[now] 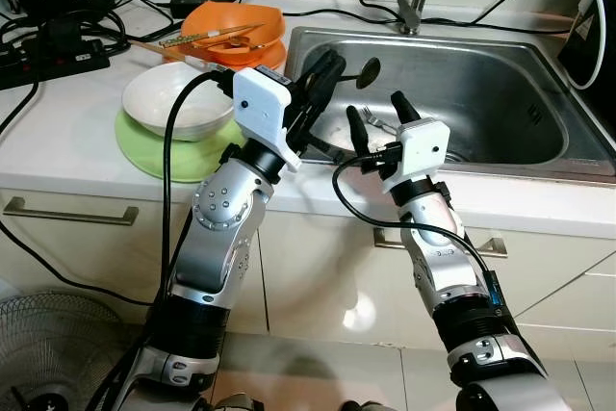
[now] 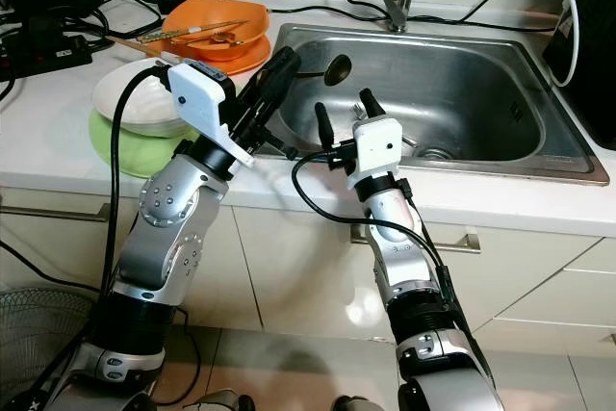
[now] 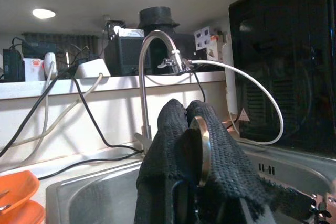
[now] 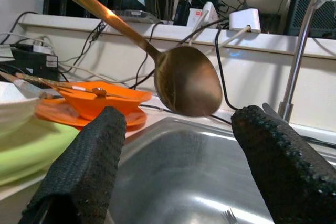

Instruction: Kitchen organization

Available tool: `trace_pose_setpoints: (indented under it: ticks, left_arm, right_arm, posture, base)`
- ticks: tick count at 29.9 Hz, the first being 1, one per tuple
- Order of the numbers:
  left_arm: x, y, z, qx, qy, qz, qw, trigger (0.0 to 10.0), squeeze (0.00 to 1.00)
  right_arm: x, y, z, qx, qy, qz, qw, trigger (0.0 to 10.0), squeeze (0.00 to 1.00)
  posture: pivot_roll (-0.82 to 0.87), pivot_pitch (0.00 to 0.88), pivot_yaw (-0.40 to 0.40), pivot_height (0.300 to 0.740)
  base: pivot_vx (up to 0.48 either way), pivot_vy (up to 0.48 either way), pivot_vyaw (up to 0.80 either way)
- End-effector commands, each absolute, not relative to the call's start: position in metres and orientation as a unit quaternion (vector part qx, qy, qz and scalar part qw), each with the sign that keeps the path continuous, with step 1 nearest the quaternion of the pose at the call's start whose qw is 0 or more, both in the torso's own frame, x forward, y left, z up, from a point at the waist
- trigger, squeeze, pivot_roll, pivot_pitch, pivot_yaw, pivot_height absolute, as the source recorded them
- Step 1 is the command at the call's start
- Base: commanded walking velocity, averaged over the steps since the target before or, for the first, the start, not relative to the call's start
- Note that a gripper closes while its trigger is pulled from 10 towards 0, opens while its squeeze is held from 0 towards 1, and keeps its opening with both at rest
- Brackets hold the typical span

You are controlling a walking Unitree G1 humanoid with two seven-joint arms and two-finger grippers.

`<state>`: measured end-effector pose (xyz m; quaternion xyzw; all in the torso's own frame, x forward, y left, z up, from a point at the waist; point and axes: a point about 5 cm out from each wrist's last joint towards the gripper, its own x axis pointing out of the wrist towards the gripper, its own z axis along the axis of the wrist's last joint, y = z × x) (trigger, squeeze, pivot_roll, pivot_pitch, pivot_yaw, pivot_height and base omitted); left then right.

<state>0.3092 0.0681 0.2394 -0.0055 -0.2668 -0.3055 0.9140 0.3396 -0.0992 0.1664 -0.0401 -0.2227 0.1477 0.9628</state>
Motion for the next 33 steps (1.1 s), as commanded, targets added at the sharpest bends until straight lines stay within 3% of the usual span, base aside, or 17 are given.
trace_pose_setpoints:
  ticks: [1, 4, 5, 8, 9, 31, 32, 33]
  left_arm:
    - [0.308, 0.064, 0.235, -0.010, -0.256, -0.320, 0.912, 10.0, 0.00]
    - [0.308, 0.063, 0.233, -0.008, -0.251, -0.325, 0.912, 10.0, 0.00]
    - [0.309, 0.063, 0.233, -0.008, -0.249, -0.328, 0.911, 10.0, 0.00]
    - [0.308, 0.062, 0.232, -0.008, -0.246, -0.332, 0.911, 10.0, 0.00]
    - [0.308, 0.062, 0.231, -0.008, -0.244, -0.335, 0.910, 10.0, 0.00]
    - [0.303, 0.053, 0.215, 0.033, -0.190, -0.392, 0.900, 10.0, 0.00]
    - [0.303, 0.054, 0.216, 0.034, -0.190, -0.392, 0.899, 10.0, 0.00]
    - [0.303, 0.054, 0.216, 0.035, -0.190, -0.393, 0.899, 10.0, 0.00]
  right_arm:
    - [0.338, -0.096, 0.174, -0.047, -0.242, 0.156, 0.957, 10.0, 1.00]
    - [0.339, -0.095, 0.174, -0.056, -0.241, 0.151, 0.957, 10.0, 1.00]
    - [0.339, -0.095, 0.174, -0.058, -0.241, 0.150, 0.957, 10.0, 0.09]
    - [0.339, -0.095, 0.174, -0.059, -0.242, 0.150, 0.957, 10.0, 0.09]
    - [0.340, -0.095, 0.175, -0.060, -0.242, 0.150, 0.957, 10.0, 0.00]
    - [0.340, -0.092, 0.179, -0.054, -0.250, 0.141, 0.957, 9.9, 0.00]
    - [0.340, -0.092, 0.179, -0.054, -0.250, 0.140, 0.957, 7.5, 0.00]
    - [0.340, -0.092, 0.178, -0.053, -0.249, 0.140, 0.957, 3.1, 0.00]
  posture:
    - [0.05, 0.024, 0.010, 0.740]
    - [0.05, 0.022, 0.011, 0.740]
    - [0.05, 0.022, 0.011, 0.740]
    - [0.05, 0.021, 0.012, 0.740]
    - [0.05, 0.021, 0.012, 0.740]
    - [0.05, 0.034, 0.020, 0.740]
    - [0.05, 0.035, 0.020, 0.740]
    - [0.05, 0.034, 0.019, 0.740]
  base:
    - [0.000, 0.000, 0.00]
    - [0.000, 0.000, 0.00]
    - [0.000, 0.000, 0.00]
    - [0.000, 0.000, 0.00]
    - [0.000, 0.000, 0.00]
    - [0.000, 0.000, 0.00]
    - [0.000, 0.000, 0.00]
    - [0.000, 0.000, 0.00]
